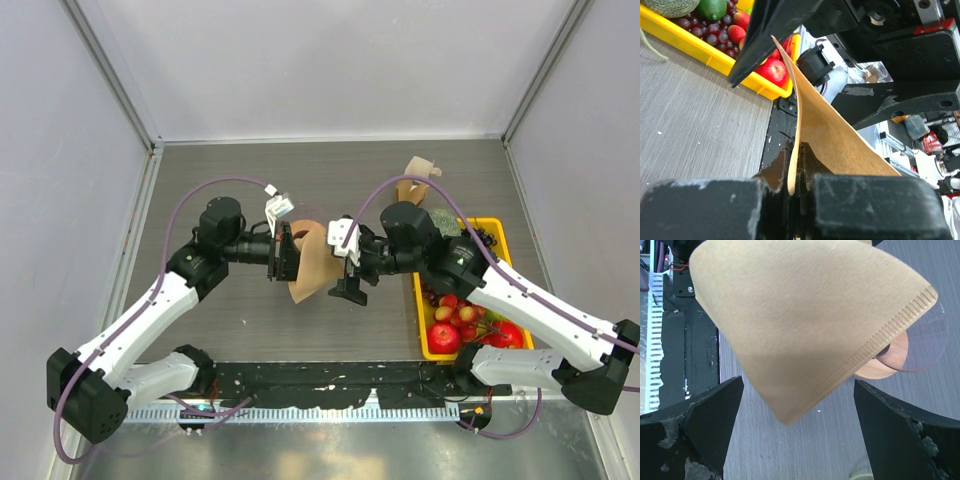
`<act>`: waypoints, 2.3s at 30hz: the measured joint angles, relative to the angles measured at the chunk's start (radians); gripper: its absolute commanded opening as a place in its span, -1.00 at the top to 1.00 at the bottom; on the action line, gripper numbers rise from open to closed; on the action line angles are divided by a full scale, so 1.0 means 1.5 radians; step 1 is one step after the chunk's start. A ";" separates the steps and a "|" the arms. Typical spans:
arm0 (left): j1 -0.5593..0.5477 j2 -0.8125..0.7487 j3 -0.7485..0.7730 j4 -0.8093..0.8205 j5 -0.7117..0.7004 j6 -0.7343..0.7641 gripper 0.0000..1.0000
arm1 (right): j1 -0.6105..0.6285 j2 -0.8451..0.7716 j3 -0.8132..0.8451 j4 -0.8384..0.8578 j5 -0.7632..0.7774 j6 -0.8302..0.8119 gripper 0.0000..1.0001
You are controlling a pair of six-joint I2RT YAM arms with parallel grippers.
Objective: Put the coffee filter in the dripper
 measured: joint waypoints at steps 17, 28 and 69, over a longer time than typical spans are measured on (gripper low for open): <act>-0.010 0.001 0.020 -0.026 0.002 0.025 0.67 | -0.001 0.016 0.002 0.002 -0.033 0.001 0.13; 0.004 -0.001 0.022 -0.046 -0.003 0.015 0.16 | -0.001 0.005 0.002 0.001 -0.018 -0.013 0.22; 0.033 -0.029 0.004 -0.040 -0.016 -0.057 1.00 | -0.016 0.009 0.042 0.011 -0.040 0.014 -0.66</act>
